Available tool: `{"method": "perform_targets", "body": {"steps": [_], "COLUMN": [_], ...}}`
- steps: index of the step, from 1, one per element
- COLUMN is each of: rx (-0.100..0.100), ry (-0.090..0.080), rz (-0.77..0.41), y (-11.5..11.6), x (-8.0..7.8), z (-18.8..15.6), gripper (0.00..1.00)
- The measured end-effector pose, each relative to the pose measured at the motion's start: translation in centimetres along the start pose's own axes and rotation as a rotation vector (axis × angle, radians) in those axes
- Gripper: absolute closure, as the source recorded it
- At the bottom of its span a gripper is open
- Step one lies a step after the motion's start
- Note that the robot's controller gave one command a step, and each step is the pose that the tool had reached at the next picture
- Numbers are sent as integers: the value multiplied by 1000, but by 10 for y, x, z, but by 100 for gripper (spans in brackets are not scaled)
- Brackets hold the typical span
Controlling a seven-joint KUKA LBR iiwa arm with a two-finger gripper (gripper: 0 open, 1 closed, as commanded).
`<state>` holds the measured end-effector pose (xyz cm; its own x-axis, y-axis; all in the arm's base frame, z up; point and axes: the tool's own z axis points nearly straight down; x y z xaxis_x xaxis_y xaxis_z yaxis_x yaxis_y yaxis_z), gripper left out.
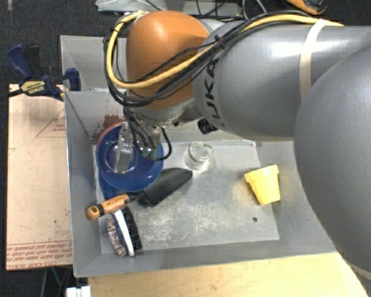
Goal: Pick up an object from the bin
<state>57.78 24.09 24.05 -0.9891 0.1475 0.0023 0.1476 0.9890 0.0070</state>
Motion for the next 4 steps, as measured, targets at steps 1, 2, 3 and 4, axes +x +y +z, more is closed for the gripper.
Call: {"method": "perform_targets", "body": {"steps": [1,2,3,4], "rx": [-3,-4,5,-12], "ry": [-11,-14,8,-30], "rz": [20,-18,-16,23], "y": [-5,-20,-48,-33], "x": [0,-30,35,-31], "z": [6,-10,68,15], "gripper": [100,100,100,100]}}
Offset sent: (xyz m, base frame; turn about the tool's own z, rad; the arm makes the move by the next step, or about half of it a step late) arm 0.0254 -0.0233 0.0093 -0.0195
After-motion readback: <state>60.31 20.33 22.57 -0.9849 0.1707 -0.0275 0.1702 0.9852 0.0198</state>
